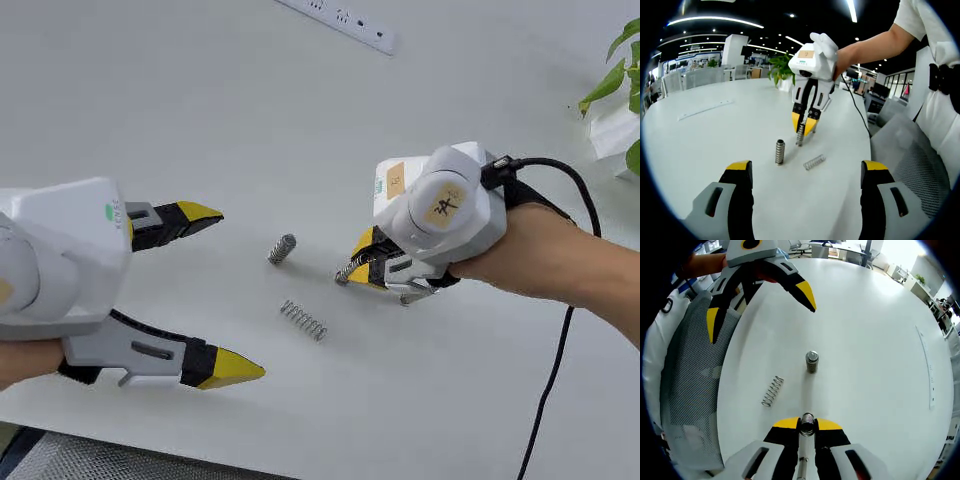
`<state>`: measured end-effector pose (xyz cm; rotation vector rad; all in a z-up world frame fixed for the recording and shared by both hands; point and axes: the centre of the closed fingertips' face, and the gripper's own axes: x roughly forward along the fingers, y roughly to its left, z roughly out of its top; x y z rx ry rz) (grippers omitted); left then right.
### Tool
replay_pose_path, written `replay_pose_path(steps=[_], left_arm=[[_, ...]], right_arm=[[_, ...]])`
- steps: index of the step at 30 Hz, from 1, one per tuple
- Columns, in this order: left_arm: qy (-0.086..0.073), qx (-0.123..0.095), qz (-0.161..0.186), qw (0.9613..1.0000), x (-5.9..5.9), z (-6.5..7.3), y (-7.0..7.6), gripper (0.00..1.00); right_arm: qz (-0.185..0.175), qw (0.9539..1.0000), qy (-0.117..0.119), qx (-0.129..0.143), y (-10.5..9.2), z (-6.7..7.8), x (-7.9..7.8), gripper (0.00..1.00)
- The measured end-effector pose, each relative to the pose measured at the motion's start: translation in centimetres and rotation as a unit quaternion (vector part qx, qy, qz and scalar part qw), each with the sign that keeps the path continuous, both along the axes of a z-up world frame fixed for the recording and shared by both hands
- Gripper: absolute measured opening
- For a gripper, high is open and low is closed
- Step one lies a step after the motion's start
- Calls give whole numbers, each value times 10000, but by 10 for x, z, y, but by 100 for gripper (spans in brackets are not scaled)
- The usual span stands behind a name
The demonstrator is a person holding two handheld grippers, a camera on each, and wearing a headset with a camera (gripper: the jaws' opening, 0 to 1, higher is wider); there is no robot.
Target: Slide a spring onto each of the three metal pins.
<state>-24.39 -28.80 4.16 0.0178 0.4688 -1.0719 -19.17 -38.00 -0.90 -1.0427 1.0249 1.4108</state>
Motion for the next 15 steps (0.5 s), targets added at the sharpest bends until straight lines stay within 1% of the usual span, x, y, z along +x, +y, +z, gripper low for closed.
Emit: replay_pose_path(steps=[15], left_arm=[[17, -9, 5, 10000, 0, 0, -1, 87]], right_arm=[[-104, 9999, 54, 18, -3, -8, 0, 8]])
